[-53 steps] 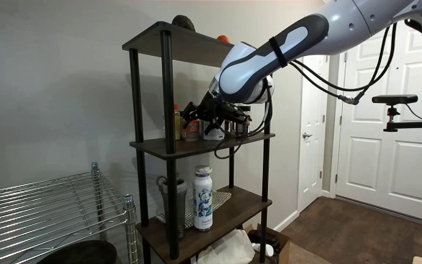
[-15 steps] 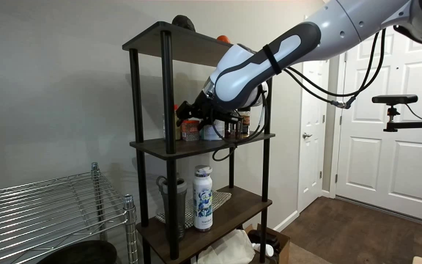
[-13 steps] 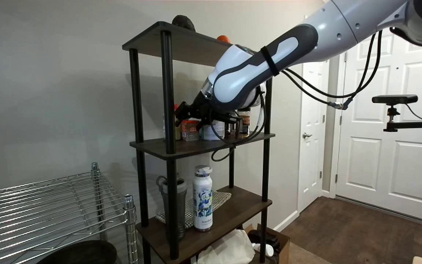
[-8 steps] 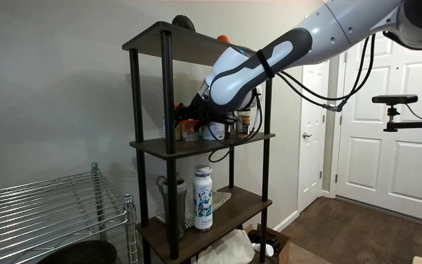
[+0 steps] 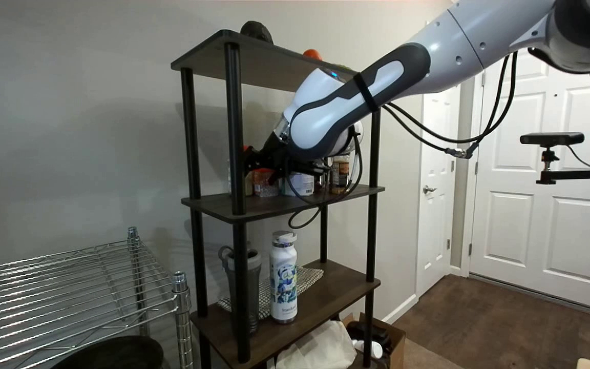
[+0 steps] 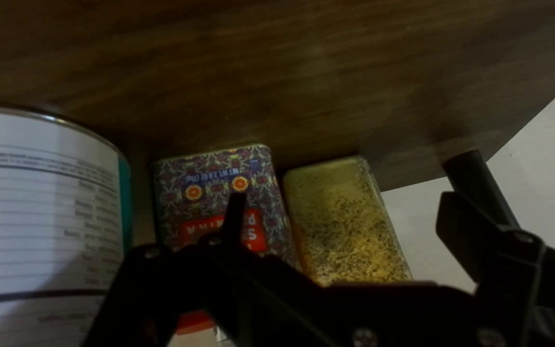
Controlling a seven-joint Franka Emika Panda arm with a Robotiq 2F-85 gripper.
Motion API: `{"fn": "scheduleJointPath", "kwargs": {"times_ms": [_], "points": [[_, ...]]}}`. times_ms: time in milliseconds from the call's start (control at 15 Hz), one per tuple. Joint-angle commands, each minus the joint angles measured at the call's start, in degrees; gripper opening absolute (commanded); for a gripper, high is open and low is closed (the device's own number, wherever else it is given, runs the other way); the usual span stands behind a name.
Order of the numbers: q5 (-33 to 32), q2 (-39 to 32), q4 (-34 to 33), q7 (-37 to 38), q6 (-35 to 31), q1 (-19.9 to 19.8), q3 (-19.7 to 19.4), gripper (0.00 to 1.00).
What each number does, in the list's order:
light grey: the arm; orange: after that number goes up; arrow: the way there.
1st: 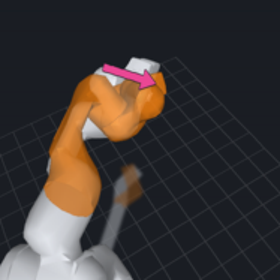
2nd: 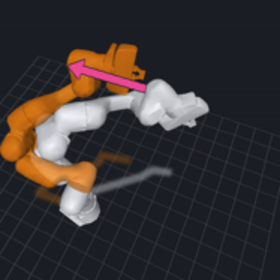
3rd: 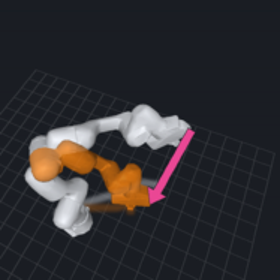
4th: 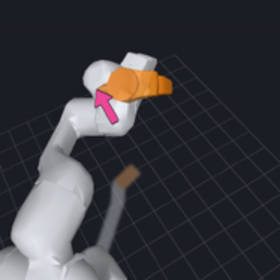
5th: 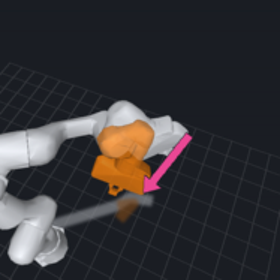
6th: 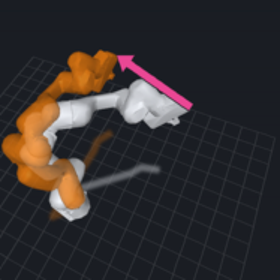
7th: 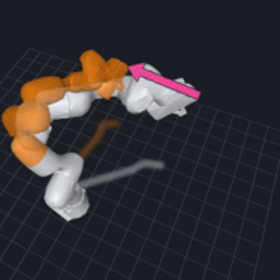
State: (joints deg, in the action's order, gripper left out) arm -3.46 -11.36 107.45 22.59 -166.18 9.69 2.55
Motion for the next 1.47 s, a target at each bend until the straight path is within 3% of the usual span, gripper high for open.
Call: {"fn": "scheduleJointPath", "kwargs": {"times_ms": [0,1400], "points": [[-1.84,-0.45,-1.27,1.02,1.58,0.81,-0.79,1.0],[-3.98,-2.51,-5.32,1.19,4.57,2.46,-2.31,1.0]]}}
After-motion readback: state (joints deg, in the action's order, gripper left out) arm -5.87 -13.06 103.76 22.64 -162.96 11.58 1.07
